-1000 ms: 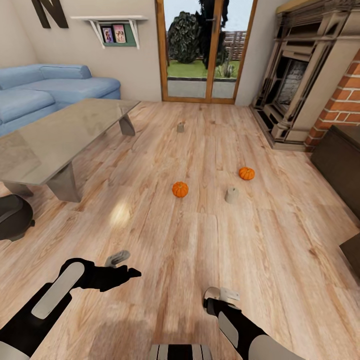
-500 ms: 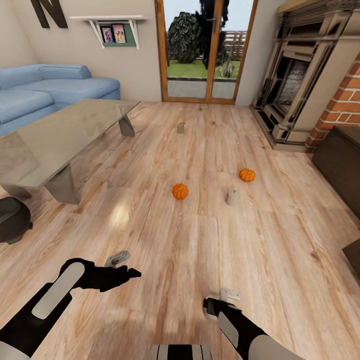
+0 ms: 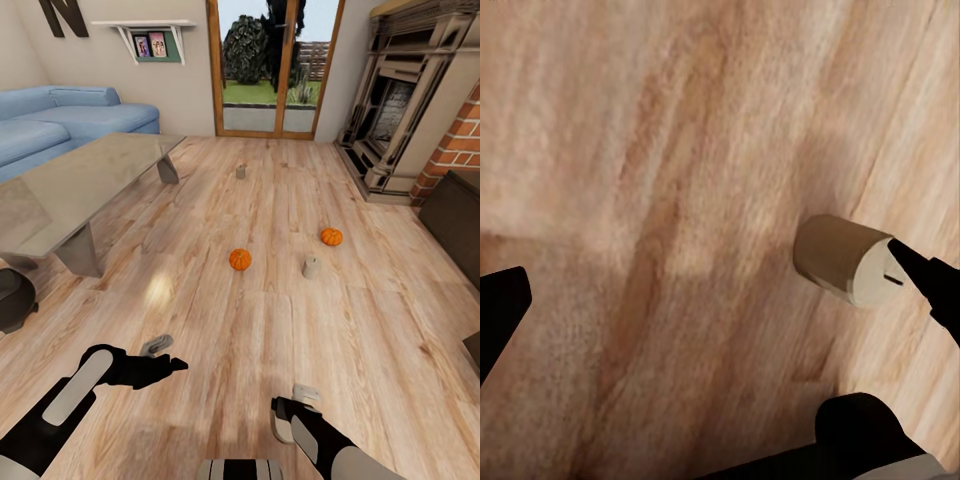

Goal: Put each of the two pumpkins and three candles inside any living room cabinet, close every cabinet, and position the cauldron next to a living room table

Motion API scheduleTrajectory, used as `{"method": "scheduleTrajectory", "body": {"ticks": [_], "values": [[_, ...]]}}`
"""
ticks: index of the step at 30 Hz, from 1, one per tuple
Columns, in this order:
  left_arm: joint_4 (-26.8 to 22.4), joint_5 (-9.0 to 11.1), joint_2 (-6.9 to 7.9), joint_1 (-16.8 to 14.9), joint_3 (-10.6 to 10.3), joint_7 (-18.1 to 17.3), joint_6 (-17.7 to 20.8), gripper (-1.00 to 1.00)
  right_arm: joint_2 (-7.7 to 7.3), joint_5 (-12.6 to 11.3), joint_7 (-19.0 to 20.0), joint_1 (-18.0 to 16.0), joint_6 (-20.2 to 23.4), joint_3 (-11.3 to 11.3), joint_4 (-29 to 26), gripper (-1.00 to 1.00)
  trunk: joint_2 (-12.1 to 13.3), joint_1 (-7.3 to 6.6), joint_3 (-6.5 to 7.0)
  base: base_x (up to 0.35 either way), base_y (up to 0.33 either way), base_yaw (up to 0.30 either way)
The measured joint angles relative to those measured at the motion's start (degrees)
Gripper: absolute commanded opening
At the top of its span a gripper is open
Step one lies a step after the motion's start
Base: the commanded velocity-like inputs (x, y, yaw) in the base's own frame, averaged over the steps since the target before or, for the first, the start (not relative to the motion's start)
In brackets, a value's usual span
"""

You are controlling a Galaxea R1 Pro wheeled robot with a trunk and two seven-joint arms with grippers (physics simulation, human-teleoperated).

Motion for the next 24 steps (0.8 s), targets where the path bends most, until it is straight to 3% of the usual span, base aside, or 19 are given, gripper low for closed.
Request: {"method": "scheduleTrajectory", "body": {"ticks": [10, 24], "values": [[-0.1, 0.2, 0.03, 0.0, 0.1, -0.1, 0.0, 1.00, -0.02, 0.0, 0.0, 0.0, -0.2, 0.0, 0.1, 1.00, 0.0, 0.00, 0.00, 0.003, 0.000, 0.000], [-0.2, 0.5, 0.10, 0.0, 0.3, -0.2, 0.0, 1.00, -0.09, 0.0, 0.0, 0.0, -0.2, 0.0, 0.1, 1.00, -0.2, 0.31, -2.66, 0.000, 0.000, 0.000]]}}
